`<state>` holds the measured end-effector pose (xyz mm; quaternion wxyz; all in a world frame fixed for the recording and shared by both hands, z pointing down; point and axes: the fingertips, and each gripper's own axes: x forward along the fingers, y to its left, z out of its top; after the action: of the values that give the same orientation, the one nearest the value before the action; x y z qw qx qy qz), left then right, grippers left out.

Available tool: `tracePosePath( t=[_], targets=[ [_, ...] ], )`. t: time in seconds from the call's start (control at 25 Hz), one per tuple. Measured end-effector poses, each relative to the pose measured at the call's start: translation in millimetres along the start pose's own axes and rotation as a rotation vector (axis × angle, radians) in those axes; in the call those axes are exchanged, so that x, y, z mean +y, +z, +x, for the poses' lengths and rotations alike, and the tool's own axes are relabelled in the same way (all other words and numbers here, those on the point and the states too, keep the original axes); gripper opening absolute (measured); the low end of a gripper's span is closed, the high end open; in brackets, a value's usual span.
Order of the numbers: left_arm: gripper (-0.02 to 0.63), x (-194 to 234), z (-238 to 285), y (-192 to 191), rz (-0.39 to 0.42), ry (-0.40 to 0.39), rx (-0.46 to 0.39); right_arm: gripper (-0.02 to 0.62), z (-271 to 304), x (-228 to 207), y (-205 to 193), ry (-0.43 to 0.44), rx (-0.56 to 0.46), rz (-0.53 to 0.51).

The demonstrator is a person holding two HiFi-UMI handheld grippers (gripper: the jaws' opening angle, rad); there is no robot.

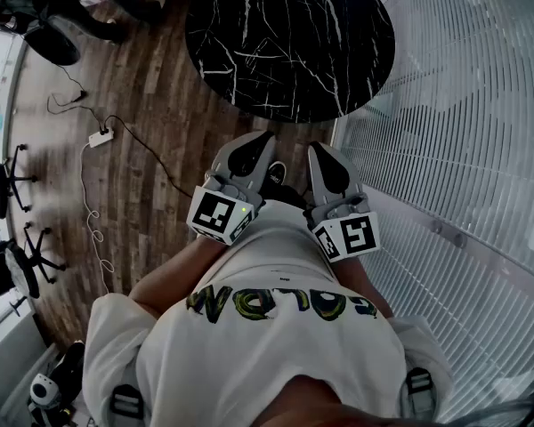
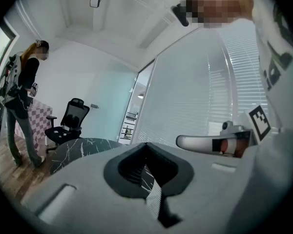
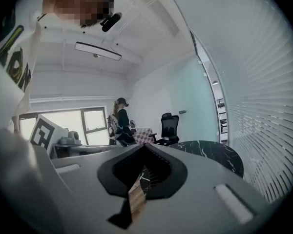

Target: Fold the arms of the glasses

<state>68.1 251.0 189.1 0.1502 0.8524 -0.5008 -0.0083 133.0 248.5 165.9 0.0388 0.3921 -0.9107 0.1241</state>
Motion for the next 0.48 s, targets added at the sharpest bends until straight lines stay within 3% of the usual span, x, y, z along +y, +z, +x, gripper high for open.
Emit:
tracePosePath(
  t=[0.48],
  targets=[
    [0.001, -21, 20, -10, 0.000, -0.007, 0.031, 0.003, -12, -21, 0, 0.008, -0.026, 0.039]
  ],
)
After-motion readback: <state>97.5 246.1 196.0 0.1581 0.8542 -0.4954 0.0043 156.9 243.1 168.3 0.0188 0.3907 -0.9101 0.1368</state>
